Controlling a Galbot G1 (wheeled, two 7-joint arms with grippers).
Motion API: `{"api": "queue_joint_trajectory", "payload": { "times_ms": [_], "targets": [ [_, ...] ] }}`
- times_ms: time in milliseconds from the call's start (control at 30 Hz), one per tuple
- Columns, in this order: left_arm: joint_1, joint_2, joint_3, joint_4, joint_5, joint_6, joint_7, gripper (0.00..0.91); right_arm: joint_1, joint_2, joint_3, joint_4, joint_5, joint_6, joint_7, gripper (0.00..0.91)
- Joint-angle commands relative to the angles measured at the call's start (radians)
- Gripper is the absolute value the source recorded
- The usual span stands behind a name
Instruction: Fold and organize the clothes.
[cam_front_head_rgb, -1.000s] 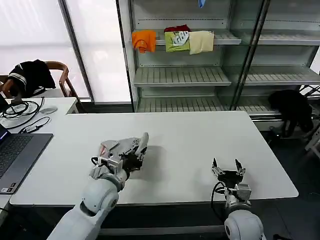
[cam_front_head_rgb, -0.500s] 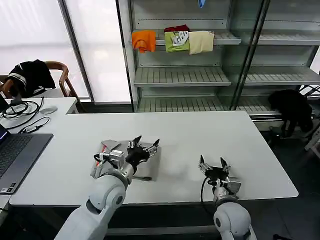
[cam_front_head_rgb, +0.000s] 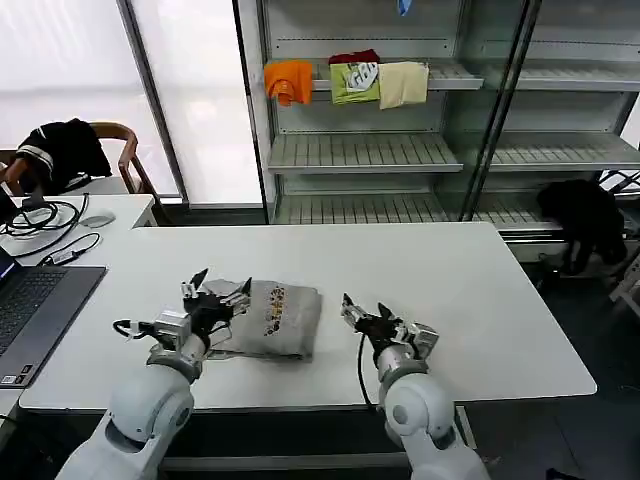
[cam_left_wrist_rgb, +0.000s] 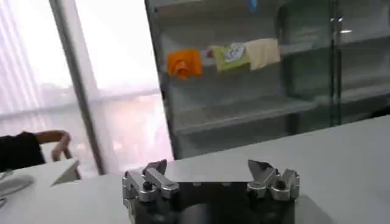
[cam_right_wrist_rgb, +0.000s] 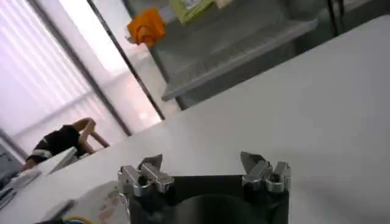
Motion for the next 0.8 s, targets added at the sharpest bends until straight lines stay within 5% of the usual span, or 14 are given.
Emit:
{"api": "queue_joint_trajectory", "payload": {
  "times_ms": [33,533,800],
  "targets": [
    [0.112,0.057,-0.170,-0.012,0.073,0.007,0.004,0.907,0.136,0.062,-0.164,-0.110,0.068,-0.044,0.072,0.907],
    [0.128,0.032,-0.177,-0.005,0.068,0.007,0.003,0.907,0.102,0.095,-0.182,-0.145,0.079,-0.055,0.150,0.907],
    [0.128,0.027,-0.168,-0.001,0.064,0.007,0.000,0.907,0.066,0.089,-0.177,-0.143,0.068,-0.057,0.149,0.705]
  ]
}}
